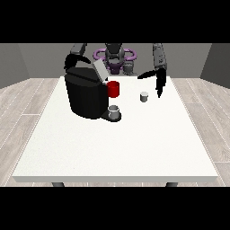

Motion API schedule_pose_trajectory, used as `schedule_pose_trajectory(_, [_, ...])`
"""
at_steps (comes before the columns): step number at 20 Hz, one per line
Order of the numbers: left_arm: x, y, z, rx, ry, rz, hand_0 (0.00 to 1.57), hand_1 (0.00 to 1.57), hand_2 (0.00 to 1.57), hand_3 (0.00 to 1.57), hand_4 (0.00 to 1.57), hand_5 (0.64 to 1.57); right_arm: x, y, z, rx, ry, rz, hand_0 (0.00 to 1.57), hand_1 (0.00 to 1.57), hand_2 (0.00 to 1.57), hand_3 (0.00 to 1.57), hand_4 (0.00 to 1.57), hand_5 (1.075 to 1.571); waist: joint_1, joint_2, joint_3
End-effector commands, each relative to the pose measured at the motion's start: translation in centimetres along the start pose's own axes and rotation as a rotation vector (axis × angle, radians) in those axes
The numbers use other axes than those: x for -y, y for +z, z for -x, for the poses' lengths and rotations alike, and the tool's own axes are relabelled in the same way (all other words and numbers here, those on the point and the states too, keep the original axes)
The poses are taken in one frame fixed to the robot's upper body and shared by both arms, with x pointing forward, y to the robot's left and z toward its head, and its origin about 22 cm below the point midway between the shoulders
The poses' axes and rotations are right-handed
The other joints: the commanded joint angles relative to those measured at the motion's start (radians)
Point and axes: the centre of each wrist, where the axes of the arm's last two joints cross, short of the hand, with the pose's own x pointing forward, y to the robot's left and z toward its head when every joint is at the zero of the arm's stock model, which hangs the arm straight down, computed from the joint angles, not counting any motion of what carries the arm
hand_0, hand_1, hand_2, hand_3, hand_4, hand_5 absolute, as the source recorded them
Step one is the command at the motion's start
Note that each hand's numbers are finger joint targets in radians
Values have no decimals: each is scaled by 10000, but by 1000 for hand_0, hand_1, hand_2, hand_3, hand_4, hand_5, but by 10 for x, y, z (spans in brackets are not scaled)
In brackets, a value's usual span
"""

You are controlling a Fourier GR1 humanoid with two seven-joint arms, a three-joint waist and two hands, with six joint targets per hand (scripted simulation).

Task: Insert the coffee pod into the coffee machine and close the lid

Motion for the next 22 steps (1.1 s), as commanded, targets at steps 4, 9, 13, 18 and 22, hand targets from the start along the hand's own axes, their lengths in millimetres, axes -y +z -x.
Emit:
schedule_pose_trajectory(4, [31,-8,5,-713,-1310,713,0,0,0,0,0,1571,12,-11,13,-830,225,550,0,0,0,0,397,1571,413,-184,2])
schedule_pose_trajectory(9, [14,-16,16,-455,-1730,869,0,0,459,0,0,1571,4,-17,2,-949,505,423,0,0,0,0,389,1571,194,30,-3])
schedule_pose_trajectory(13, [19,-22,13,-956,-2130,786,647,647,718,349,0,1571,9,-20,20,-1113,510,406,0,0,0,0,422,1571,433,76,0])
schedule_pose_trajectory(18, [-15,-16,31,-1150,-3348,706,704,704,775,487,0,1571,-10,-29,-6,-645,657,268,0,0,0,0,356,1571,-22,526,-7])
schedule_pose_trajectory(22, [18,-23,23,-1296,-4239,1070,568,568,698,414,0,1571,6,-27,11,-1274,681,485,0,0,0,0,386,1571,110,-32,0])
